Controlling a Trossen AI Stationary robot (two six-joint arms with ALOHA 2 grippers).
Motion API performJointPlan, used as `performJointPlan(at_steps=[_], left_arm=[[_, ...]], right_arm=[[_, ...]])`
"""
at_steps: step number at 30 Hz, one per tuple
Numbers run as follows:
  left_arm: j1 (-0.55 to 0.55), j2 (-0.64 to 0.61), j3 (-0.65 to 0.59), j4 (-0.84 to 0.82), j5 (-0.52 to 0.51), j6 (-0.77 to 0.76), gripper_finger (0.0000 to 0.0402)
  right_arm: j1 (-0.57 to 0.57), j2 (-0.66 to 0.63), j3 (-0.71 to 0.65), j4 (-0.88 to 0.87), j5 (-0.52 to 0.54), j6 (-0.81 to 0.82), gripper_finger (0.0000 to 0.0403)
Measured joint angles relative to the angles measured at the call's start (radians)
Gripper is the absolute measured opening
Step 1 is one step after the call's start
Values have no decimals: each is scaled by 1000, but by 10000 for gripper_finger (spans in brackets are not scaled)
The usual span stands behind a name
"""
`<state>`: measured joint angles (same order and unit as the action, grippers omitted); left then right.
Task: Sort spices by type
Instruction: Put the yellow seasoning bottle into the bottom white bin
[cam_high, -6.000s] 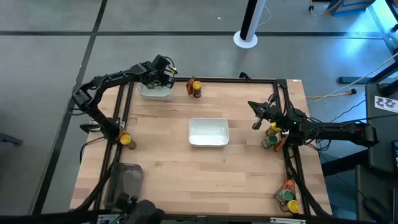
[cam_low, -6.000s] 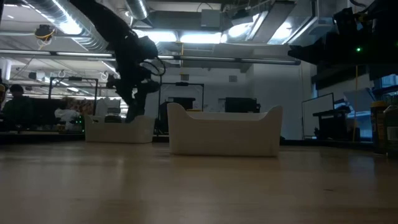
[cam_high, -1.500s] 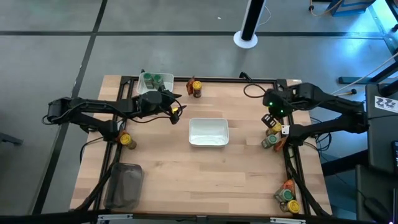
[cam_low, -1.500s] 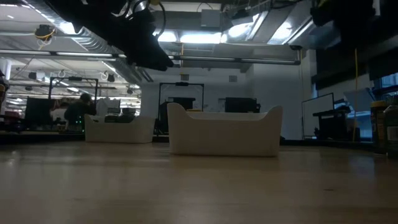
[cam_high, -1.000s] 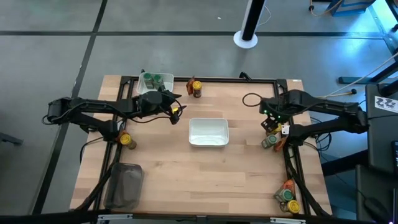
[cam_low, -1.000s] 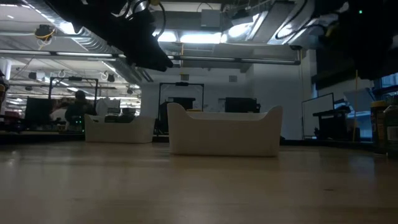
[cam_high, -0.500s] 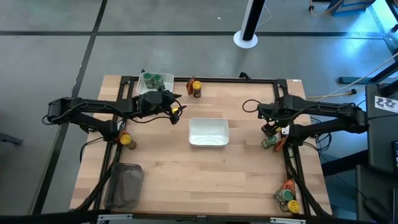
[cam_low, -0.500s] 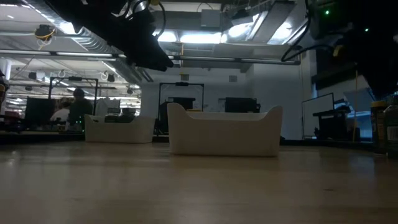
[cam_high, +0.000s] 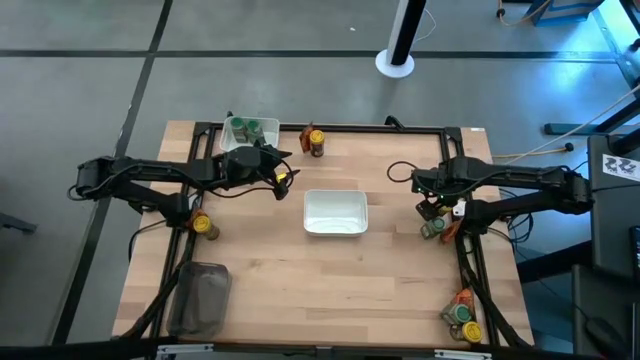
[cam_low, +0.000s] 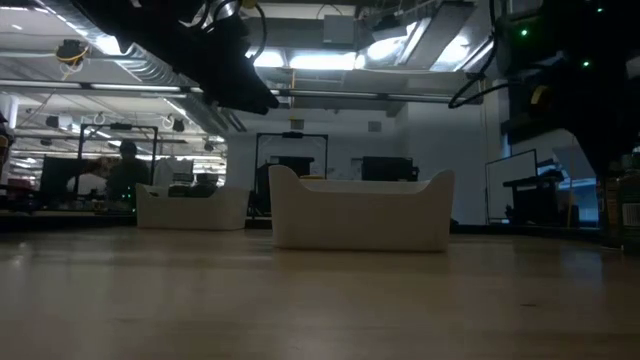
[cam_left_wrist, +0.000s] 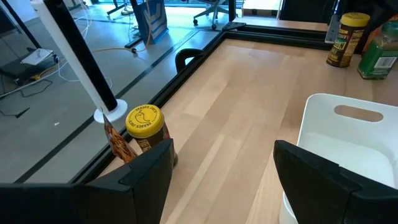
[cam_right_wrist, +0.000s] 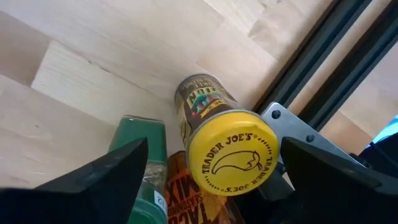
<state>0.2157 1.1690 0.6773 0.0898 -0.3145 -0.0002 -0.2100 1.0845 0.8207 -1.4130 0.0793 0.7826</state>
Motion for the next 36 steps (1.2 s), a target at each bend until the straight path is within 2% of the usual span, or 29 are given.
performJointPlan(at_steps=[8, 15, 36], left_arm=[[0, 0, 0, 0, 0, 0, 260], [0, 0, 0, 0, 0, 0, 260], [0, 0, 0, 0, 0, 1, 260]], right_arm=[[0, 0, 0, 1, -2, 25, 366], [0, 0, 0, 48, -46, 25, 366], [0, 2, 0, 50, -58, 48, 366]])
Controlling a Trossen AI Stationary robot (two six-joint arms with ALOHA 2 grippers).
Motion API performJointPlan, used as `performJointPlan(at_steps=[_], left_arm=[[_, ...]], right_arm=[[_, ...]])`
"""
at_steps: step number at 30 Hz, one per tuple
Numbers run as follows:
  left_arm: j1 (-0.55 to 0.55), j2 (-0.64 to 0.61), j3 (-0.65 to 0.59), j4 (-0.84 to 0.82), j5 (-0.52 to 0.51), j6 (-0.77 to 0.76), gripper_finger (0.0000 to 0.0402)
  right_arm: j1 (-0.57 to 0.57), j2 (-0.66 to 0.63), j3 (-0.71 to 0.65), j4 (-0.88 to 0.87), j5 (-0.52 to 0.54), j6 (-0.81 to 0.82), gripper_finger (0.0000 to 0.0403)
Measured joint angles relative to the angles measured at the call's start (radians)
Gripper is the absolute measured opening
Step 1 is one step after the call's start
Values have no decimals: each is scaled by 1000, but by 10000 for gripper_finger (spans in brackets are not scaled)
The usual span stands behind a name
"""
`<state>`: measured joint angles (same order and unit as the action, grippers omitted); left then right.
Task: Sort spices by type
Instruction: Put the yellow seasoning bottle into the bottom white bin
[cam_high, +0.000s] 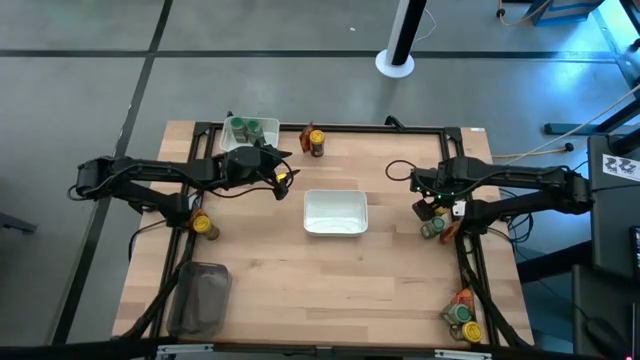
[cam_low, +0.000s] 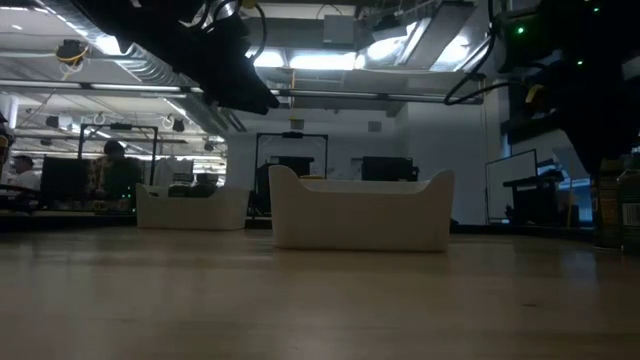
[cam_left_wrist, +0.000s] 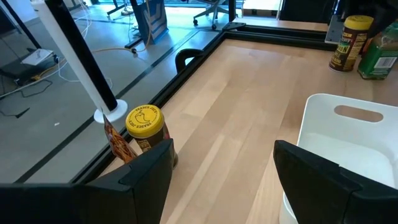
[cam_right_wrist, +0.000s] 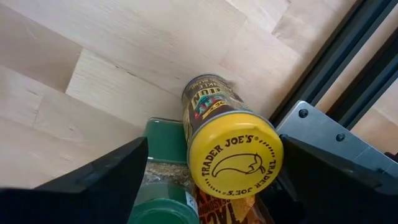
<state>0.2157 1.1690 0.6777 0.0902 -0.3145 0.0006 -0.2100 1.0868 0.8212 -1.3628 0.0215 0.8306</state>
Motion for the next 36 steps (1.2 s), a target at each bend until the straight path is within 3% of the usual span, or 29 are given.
performJointPlan(at_steps=[10, 23, 36], left_arm=[[0, 0, 0, 3, 0, 10, 260], [1, 0, 0, 3, 0, 17, 260], [1, 0, 0, 3, 0, 18, 260]], right_arm=[[0, 83, 3, 1, -15, -22, 366], [0, 88, 72, 11, -30, -16, 366], [0, 88, 77, 146, -32, -30, 366]])
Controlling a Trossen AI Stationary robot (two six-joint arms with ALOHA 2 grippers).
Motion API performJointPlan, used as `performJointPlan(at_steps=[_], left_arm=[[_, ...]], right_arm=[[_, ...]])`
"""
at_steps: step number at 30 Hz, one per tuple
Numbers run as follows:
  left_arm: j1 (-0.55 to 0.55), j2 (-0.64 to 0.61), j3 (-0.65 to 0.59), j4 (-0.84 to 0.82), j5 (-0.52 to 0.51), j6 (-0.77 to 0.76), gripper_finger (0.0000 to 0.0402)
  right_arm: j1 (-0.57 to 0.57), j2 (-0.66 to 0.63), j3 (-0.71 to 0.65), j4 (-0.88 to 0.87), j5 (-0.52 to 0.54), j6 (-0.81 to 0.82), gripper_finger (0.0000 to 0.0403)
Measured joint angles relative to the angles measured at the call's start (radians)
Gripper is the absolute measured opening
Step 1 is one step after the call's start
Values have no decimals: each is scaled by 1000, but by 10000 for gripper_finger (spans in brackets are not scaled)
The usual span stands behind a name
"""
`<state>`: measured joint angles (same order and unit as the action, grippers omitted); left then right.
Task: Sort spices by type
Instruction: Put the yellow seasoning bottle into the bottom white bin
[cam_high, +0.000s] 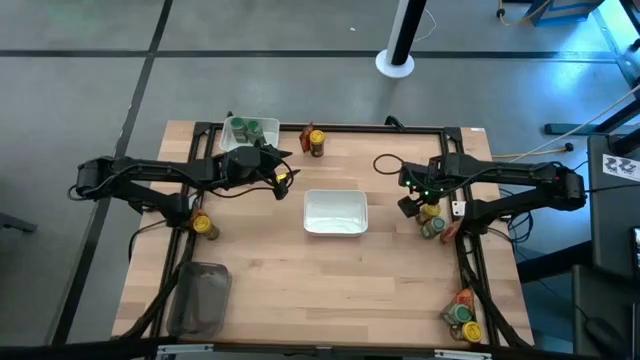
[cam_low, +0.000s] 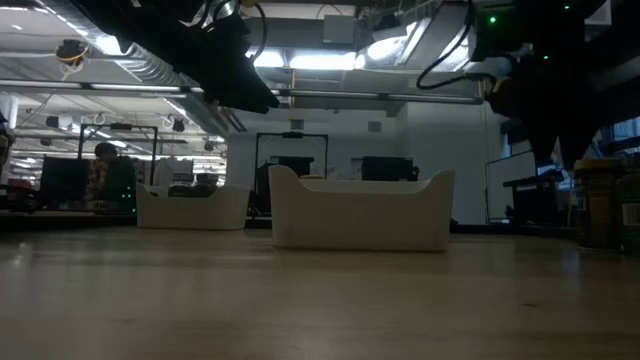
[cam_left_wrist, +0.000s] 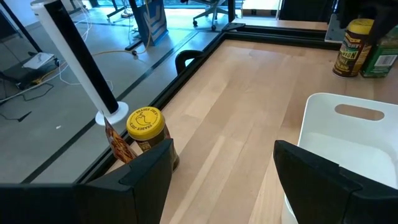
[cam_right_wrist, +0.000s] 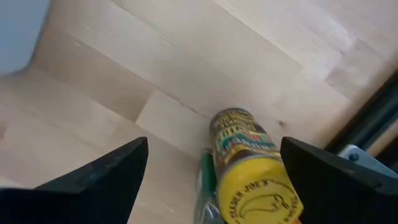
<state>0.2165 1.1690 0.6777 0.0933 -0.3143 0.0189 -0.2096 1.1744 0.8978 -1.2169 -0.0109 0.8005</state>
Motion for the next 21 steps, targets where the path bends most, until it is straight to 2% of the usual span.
performJointPlan(at_steps=[8, 16, 21], left_arm=[[0, 0, 0, 0, 0, 0, 260], [0, 0, 0, 0, 0, 0, 260], [0, 0, 0, -4, 0, -3, 260]], right_arm=[[1, 0, 0, -60, 51, 57, 366], [1, 0, -37, -54, 41, 65, 366], [1, 0, -94, -4, -21, 71, 366]])
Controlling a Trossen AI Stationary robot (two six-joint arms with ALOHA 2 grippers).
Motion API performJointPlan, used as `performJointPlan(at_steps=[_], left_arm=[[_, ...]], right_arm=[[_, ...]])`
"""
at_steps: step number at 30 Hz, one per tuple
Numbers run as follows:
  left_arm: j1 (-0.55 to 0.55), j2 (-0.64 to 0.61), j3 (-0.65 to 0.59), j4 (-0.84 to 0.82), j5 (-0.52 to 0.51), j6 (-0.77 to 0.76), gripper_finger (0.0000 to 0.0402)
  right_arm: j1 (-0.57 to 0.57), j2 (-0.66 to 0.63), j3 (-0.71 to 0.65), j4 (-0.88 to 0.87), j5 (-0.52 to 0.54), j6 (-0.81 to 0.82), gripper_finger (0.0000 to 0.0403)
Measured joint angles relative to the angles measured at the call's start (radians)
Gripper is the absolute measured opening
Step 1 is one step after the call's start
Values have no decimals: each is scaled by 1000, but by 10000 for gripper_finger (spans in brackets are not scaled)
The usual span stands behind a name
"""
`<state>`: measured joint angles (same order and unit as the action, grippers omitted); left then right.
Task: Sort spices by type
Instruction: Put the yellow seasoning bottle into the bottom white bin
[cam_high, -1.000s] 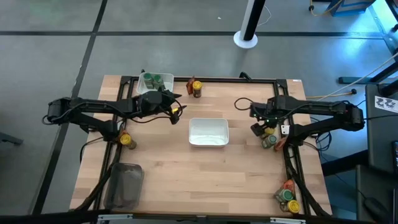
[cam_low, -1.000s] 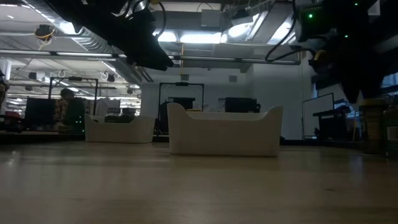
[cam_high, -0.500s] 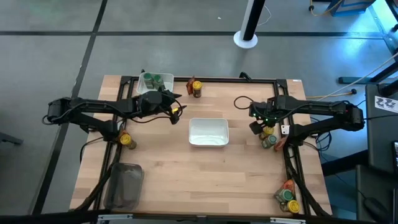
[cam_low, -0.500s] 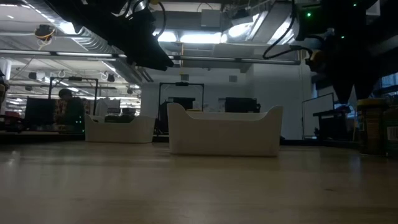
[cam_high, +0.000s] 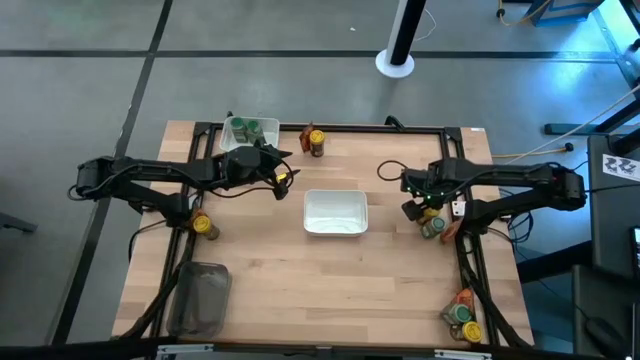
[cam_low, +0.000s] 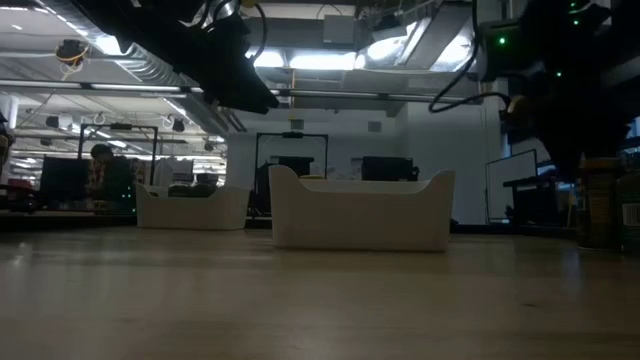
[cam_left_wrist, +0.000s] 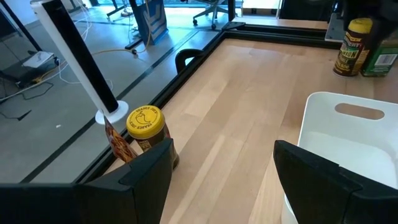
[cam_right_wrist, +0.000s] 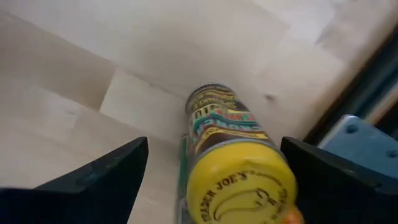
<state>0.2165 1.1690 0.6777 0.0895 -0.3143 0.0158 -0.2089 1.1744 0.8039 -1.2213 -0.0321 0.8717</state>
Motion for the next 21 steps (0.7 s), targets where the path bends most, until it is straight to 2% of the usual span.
performJointPlan(at_steps=[9, 12, 19, 21], left_arm=[[-1, 0, 0, 0, 0, 0, 260], [-1, 0, 0, 0, 0, 0, 260], [-1, 0, 0, 0, 0, -1, 260], [-1, 0, 0, 0, 0, -1, 260]], right_arm=[[0, 0, -47, 25, -15, 0, 356], [0, 0, -47, 29, -15, -1, 327], [0, 0, -47, 18, -14, -16, 227], [0, -1, -47, 19, -11, -39, 223]])
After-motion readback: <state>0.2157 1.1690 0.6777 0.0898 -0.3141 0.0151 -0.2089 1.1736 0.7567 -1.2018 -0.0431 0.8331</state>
